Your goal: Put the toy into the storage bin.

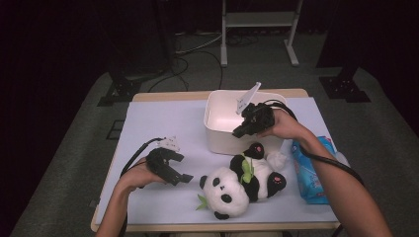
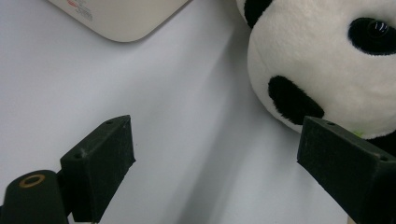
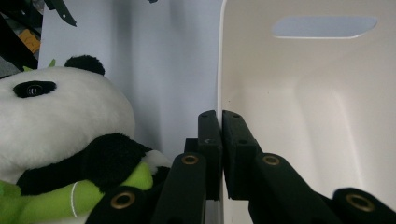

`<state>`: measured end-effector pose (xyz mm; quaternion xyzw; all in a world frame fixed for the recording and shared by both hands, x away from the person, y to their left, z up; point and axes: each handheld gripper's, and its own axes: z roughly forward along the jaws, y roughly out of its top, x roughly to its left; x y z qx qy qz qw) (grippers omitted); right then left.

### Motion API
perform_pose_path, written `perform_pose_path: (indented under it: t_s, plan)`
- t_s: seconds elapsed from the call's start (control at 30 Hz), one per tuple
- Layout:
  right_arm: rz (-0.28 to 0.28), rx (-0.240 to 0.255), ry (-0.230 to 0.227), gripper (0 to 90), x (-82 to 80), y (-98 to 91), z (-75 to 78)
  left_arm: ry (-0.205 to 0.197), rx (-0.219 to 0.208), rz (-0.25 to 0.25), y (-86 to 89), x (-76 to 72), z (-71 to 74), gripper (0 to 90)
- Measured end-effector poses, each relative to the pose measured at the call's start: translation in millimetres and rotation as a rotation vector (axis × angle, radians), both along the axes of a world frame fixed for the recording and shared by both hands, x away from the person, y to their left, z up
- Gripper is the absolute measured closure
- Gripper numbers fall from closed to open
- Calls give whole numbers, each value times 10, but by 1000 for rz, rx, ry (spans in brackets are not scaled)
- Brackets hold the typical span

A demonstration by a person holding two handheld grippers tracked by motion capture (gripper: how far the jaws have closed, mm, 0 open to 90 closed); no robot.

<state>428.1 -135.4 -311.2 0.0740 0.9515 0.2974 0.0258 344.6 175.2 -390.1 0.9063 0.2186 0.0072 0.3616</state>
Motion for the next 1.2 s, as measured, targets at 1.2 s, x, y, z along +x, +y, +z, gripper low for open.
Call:
perform_pose_path:
  t_s: [1.2]
  plan:
    - [-55,4,0,774,-64,17,27,8,2,-6,-40,21,-10,100]
